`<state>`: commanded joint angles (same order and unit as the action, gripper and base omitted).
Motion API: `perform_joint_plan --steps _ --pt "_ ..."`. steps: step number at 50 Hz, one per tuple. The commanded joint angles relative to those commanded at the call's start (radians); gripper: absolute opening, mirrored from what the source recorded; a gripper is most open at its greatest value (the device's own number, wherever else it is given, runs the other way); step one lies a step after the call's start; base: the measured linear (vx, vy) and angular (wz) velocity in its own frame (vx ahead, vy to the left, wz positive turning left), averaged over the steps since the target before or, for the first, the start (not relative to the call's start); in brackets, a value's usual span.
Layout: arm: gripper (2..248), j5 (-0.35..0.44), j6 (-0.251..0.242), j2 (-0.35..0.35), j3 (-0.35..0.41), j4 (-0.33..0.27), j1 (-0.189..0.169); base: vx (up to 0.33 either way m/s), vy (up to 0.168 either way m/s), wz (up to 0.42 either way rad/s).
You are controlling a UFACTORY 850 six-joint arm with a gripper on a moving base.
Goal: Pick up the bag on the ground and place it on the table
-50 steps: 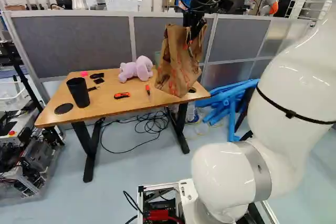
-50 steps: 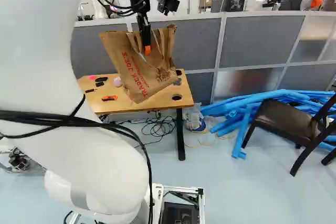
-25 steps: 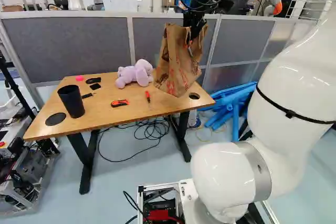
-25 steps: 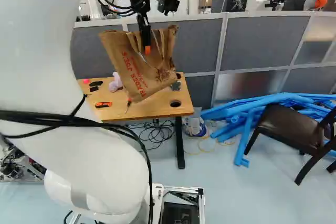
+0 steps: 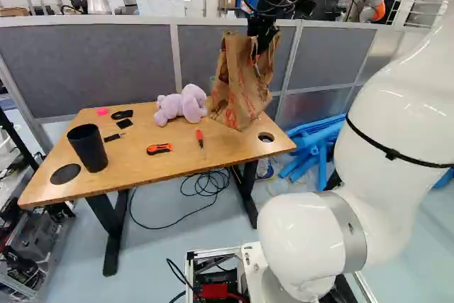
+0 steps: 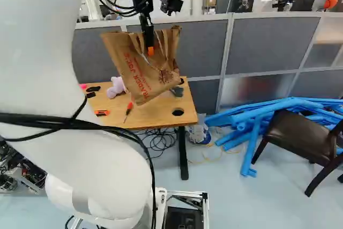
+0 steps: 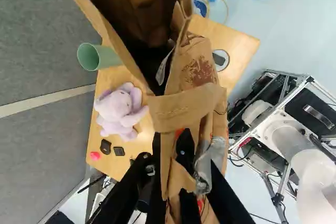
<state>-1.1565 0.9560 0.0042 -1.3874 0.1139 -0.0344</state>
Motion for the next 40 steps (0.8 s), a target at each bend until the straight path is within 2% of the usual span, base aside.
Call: perform_joint_plan --steps 19,40 --pt "21 -0.012 0.0 -0.013 -0.013 0.006 0.0 0.102 0.001 -0.008" --pt "21 -0.049 0.0 -0.041 -0.041 0.024 0.001 0.0 0.0 0.0"
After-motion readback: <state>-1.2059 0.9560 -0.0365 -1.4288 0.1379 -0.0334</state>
